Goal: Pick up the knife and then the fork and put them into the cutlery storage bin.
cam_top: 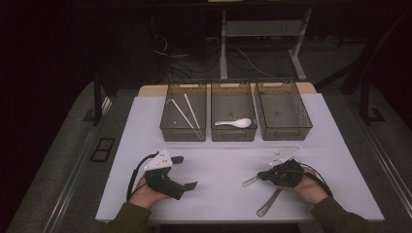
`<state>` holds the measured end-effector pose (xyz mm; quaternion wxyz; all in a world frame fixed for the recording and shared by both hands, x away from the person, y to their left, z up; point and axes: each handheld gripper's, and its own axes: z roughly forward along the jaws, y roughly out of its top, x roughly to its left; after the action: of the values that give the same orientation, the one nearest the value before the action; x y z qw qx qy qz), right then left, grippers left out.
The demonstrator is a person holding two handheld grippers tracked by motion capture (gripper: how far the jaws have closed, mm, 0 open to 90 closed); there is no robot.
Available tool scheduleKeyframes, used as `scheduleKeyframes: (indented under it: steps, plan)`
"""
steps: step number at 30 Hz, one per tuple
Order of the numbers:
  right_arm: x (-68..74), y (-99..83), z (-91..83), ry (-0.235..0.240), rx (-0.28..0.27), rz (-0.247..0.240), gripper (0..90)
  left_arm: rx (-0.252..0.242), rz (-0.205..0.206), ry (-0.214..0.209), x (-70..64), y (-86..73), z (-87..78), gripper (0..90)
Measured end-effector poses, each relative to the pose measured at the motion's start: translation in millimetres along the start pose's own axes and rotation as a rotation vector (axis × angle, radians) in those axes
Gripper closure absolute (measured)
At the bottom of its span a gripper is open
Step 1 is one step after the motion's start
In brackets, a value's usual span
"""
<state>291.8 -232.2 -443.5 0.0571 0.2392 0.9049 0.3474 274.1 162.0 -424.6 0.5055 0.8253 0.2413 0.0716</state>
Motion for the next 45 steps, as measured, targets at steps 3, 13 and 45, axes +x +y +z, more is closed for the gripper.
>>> scheduleKeyframes:
  steps: [3,13,45]
  plan:
    - [-2.9,3.4,3.0,-0.008,-0.004,0.001,89.7,0.0,-0.001,0.001,-0.3,0.0,0.1,0.0]
    - [-16.5,16.2,14.5,-0.033,-0.016,0.032,89.7,0.0,0.001,0.0,-0.3,0.0,-0.1,0.0]
    - [-5.1,73.6,67.0,-0.024,-0.015,-0.01,89.7,0.0,0.001,-0.004,0.1,-0.2,-0.7,0.0]
